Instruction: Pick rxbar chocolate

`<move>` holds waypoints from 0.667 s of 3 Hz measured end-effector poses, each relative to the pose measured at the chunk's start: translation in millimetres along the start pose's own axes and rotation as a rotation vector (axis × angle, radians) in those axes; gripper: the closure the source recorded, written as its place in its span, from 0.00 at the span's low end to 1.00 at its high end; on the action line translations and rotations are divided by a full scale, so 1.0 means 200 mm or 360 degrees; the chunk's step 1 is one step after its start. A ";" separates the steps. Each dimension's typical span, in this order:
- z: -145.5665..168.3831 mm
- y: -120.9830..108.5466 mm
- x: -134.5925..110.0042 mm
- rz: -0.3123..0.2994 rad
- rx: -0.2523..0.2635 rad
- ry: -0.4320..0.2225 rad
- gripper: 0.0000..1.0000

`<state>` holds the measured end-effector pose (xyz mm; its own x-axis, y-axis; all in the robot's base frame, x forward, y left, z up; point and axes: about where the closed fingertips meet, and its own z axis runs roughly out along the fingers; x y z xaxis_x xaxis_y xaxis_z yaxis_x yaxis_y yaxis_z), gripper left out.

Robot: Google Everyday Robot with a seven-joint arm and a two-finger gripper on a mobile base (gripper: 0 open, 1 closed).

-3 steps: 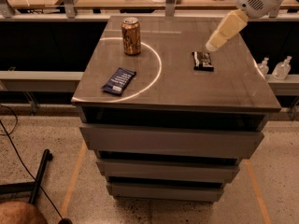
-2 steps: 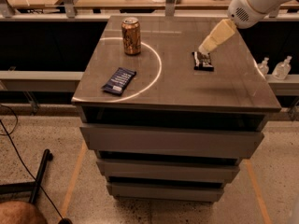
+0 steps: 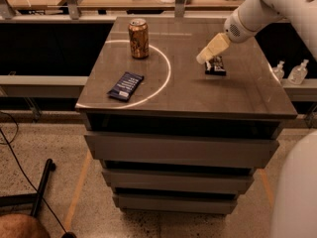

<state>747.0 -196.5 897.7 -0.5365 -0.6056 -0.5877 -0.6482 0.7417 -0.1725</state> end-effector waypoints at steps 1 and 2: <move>0.15 0.00 0.03 0.0038 -0.0023 0.0006 0.00; 0.25 0.01 0.08 0.0082 -0.0049 0.0006 0.14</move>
Offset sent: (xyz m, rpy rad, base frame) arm 0.0187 -0.0002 -0.0745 0.0749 0.0504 -0.0467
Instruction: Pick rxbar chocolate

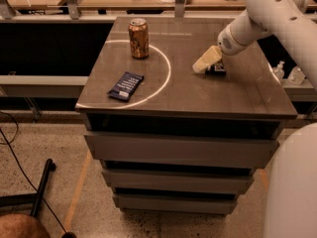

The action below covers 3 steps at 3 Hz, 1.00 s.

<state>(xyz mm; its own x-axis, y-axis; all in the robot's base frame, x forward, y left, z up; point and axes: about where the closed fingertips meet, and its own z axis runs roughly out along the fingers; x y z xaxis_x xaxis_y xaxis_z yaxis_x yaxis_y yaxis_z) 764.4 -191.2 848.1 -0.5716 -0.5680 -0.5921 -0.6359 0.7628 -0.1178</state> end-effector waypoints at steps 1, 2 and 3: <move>0.02 0.00 0.05 0.0056 0.0007 -0.0047 0.37; 0.00 0.01 0.10 0.0103 0.0067 -0.0064 0.60; -0.01 0.03 0.11 0.0115 0.0039 -0.0090 0.84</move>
Offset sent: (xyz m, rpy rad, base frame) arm -0.0270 -0.0216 -0.0071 0.0293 -0.0686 -0.1365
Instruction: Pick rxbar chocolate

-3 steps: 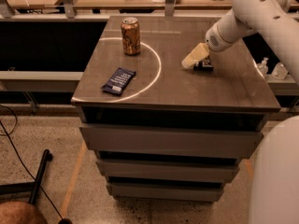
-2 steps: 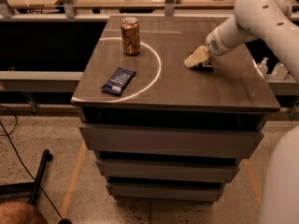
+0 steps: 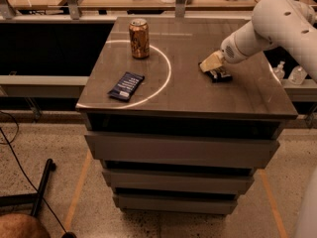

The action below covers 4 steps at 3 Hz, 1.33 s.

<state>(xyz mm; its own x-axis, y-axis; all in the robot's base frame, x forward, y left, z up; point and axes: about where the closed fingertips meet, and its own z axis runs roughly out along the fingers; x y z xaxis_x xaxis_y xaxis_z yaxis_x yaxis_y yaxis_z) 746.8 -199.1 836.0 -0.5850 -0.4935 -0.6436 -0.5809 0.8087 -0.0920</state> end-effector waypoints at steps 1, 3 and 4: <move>0.00 0.00 0.00 0.0000 0.0000 0.0000 1.00; -0.36 0.23 -0.37 -0.0395 -0.0275 -0.0264 1.00; -0.51 0.33 -0.50 -0.0574 -0.0372 -0.0358 1.00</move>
Offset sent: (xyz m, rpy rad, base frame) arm -0.0375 0.0674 0.1439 0.0884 -0.1870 0.4758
